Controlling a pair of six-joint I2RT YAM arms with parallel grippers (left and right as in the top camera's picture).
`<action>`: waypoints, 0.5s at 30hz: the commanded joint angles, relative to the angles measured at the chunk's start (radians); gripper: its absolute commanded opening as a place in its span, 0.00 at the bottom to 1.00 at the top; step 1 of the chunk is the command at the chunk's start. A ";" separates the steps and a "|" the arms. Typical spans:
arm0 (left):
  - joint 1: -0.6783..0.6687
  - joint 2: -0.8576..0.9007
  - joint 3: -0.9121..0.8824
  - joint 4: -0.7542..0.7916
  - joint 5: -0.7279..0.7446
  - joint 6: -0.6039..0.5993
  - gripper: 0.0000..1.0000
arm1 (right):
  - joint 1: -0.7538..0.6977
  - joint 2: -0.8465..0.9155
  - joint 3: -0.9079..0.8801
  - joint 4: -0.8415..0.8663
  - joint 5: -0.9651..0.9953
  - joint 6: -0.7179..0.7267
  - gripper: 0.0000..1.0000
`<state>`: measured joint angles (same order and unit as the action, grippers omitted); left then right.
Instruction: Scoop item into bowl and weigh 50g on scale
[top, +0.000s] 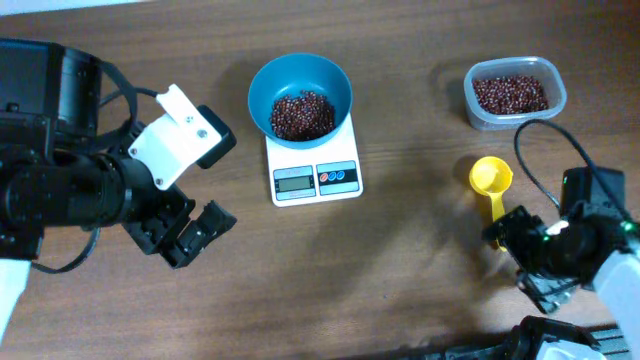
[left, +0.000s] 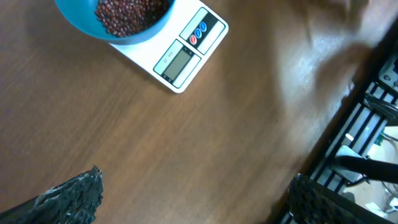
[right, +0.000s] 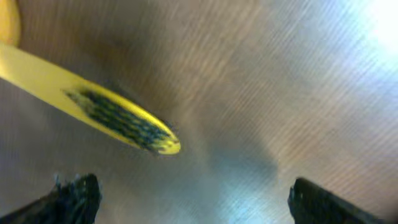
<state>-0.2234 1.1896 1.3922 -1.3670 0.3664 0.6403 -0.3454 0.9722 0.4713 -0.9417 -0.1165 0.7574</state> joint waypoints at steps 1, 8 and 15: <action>-0.004 -0.002 0.002 0.003 0.004 0.019 0.99 | -0.004 -0.004 0.159 -0.108 0.122 -0.002 0.99; -0.004 -0.002 0.002 0.003 0.004 0.019 0.99 | -0.002 -0.011 0.626 -0.065 -0.260 -0.335 0.99; -0.004 -0.002 0.002 0.003 0.004 0.019 0.99 | -0.002 0.001 0.702 -0.098 -0.291 -0.335 0.99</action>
<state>-0.2234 1.1896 1.3918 -1.3659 0.3664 0.6407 -0.3454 0.9646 1.1629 -1.0107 -0.3668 0.4412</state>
